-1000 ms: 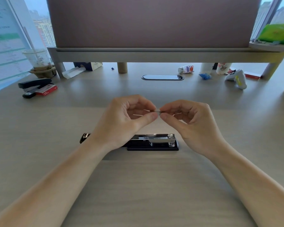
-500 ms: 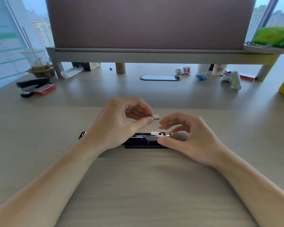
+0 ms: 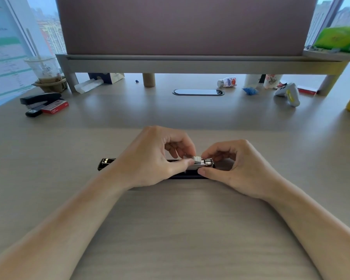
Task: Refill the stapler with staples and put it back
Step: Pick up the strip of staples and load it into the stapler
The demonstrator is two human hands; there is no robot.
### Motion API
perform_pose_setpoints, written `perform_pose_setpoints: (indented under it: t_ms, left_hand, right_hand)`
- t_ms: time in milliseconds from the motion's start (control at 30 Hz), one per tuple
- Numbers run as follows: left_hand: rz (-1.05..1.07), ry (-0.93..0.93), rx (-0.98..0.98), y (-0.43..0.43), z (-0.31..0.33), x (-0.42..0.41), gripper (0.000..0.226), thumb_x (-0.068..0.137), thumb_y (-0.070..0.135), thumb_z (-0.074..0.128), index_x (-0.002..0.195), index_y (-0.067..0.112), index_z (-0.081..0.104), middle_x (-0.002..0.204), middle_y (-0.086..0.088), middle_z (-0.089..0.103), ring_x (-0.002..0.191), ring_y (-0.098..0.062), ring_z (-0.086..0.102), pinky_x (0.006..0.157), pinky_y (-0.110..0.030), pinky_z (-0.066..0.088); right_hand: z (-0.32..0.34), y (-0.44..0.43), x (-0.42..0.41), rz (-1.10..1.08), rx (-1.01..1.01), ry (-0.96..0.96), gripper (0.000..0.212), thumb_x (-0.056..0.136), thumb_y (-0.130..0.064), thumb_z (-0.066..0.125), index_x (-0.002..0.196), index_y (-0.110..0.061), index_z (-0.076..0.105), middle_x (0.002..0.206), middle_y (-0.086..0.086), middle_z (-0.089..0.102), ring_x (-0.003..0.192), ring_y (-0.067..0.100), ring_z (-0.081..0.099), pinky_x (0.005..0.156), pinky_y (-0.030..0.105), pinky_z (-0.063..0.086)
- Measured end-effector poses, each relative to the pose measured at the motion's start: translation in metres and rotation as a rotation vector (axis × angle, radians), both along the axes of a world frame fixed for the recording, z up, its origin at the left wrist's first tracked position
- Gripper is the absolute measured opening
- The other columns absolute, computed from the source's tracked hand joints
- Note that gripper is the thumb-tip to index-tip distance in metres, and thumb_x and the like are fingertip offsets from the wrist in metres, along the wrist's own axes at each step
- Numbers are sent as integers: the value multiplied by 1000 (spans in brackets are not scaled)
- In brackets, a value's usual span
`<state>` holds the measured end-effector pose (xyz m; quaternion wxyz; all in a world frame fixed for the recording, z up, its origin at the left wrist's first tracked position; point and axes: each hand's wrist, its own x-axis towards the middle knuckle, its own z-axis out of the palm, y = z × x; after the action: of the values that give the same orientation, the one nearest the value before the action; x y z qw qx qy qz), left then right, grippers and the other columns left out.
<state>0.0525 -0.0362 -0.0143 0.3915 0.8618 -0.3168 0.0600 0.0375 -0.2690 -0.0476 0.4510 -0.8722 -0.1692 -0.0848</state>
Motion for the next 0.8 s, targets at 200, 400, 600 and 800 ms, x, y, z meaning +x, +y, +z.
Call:
perform_pose_setpoints:
  t_ms: [200,400,600,800]
  left_hand:
    - [3,-12,-2,0,-1,0,8,82,19,84,85,25,80,79,7,79,79,-16,74,72,-45,61]
    - [-3,-16,6,-1,-1,0,10,82,19,84,87,26,81,80,9,80,81,-15,75,78,-42,61]
    - [-16,-30,29,0,1,-1,13,84,17,84,91,28,84,81,14,80,82,-12,76,82,-30,61]
    - [-10,-50,66,-1,4,-4,15,85,17,82,91,30,86,81,14,82,81,-7,75,76,-16,57]
  right_hand:
    - [2,-1,-1,8,10,25,14,76,-26,91,87,-24,82,84,3,82,81,30,77,80,51,60]
    - [4,0,-2,9,-13,33,15,77,-31,90,88,-25,82,84,1,83,81,25,78,81,47,60]
    - [4,-1,-3,12,-40,27,16,78,-32,90,90,-26,83,86,0,83,82,22,78,82,47,60]
    - [4,0,-2,11,-31,21,15,77,-33,89,89,-26,83,85,-2,83,81,19,78,82,48,61]
